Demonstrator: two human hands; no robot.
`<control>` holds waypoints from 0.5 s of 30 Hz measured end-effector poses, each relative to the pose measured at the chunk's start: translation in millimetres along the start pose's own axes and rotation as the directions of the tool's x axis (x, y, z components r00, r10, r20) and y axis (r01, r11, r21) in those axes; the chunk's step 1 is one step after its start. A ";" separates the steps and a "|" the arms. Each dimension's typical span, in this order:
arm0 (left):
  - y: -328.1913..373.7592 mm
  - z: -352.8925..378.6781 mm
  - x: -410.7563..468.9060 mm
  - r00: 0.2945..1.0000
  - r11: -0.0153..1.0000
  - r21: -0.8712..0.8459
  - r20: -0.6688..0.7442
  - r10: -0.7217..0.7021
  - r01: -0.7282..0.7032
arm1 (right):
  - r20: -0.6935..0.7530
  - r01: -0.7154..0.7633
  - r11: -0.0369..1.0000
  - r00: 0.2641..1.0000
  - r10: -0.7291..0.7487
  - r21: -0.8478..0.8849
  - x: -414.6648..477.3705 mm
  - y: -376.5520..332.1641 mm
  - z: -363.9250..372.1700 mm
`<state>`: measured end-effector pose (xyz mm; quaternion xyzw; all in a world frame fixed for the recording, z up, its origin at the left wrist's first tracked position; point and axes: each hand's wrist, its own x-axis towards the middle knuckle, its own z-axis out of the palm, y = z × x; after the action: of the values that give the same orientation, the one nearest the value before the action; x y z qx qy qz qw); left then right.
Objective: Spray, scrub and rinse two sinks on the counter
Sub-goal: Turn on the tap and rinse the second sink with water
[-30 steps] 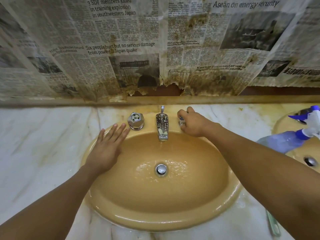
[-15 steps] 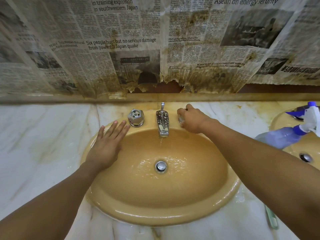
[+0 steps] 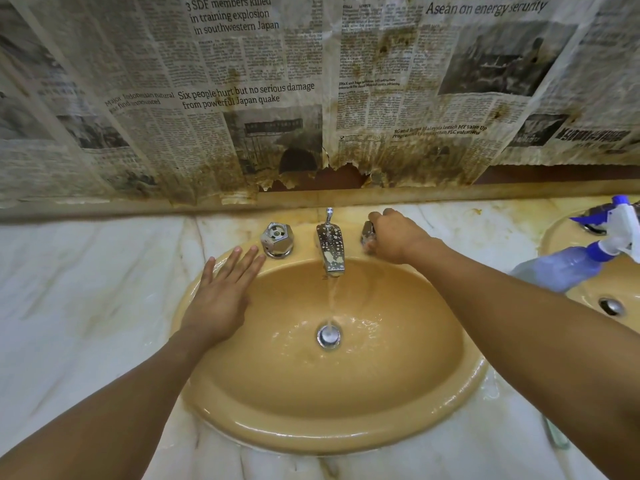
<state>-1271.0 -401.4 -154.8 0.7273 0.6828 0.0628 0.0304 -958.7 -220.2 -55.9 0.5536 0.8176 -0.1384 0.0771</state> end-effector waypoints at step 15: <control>2.8 2.5 -3.0 0.999 0.999 0.037 0.007 -0.031 0.031 | 0.085 0.278 0.957 0.959 -0.272 -0.081 5.1 28.0 -14.9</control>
<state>-1268.0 -404.6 -157.1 0.7173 0.6948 0.0470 0.0205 -934.2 -201.3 -47.2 0.4249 0.8887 -0.1303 0.1125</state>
